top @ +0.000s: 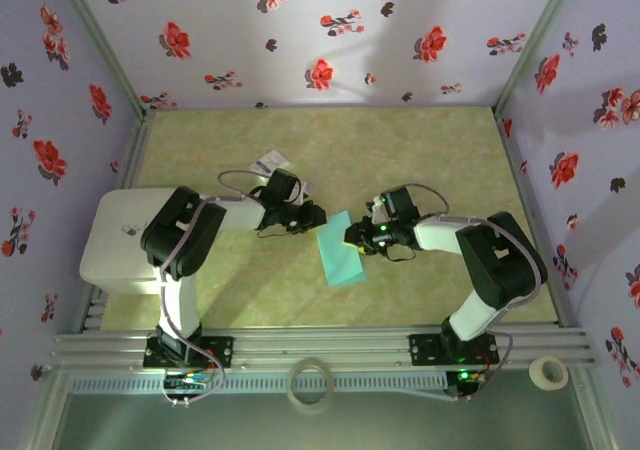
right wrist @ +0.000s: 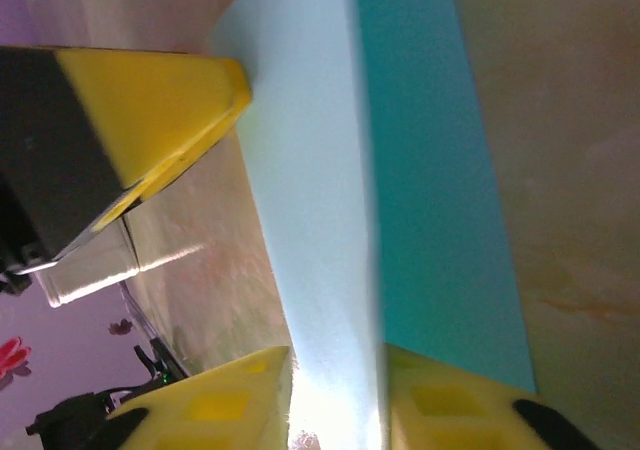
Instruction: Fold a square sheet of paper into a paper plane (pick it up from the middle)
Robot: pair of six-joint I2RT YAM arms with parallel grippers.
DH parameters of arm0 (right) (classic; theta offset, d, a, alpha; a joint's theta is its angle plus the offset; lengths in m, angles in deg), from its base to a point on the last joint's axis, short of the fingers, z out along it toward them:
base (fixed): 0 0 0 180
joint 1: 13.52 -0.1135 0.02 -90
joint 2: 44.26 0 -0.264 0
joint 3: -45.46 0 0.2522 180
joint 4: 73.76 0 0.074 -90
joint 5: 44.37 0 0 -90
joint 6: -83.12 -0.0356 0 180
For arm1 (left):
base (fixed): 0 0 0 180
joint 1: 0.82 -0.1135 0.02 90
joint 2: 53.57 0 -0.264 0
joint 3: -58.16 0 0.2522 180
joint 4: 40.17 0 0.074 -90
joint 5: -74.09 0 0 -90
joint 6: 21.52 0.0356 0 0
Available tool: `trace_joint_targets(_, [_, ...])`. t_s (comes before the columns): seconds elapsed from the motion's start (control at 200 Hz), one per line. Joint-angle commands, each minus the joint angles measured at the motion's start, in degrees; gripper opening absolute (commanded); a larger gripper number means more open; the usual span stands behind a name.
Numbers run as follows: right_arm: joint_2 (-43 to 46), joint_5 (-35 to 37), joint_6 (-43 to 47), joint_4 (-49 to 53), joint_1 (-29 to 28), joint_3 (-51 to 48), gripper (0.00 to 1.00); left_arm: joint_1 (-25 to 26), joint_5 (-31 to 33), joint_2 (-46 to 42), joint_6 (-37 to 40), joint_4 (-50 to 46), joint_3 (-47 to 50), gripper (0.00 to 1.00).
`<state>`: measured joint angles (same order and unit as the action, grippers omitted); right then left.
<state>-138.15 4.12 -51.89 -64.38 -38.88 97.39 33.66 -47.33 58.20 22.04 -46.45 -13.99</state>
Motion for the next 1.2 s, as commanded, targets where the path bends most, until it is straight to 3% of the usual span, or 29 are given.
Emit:
trace_joint_targets(0.0, [-0.19,1.44,2.88,4.12,0.49,1.75,0.17,-0.41,-0.58,-1.70,1.12,-5.19,-0.67,0.27])
trace_joint_targets(0.25, [2.45,4.59,-8.23,-6.07,0.32,-3.18,0.07,0.36,1.83,-11.94,2.53,-7.04,0.50,0.44])
trace_joint_targets(0.375, [6.19,11.89,-13.52,-8.57,-0.88,-6.16,0.06,1.24,5.14,-17.86,3.34,-8.20,3.23,0.43])
trace_joint_targets(0.605, [8.49,14.96,-23.22,-17.07,-2.45,-11.24,0.08,3.60,10.74,-27.43,3.62,-6.61,10.34,0.37])
trace_joint_targets(0.865, [9.30,8.74,-10.25,-4.79,-1.73,-6.50,0.22,5.47,18.34,-36.52,5.17,-6.10,16.52,0.28])
trace_joint_targets(0.98, [8.11,6.66,-5.84,-0.83,-1.00,-4.12,0.27,9.96,24.64,-37.94,2.55,3.67,21.79,0.22])
trace_joint_targets(1.195, [5.34,4.08,-3.82,-0.09,-0.12,-1.88,0.27,17.06,30.95,-35.83,8.54,7.03,22.02,0.23])
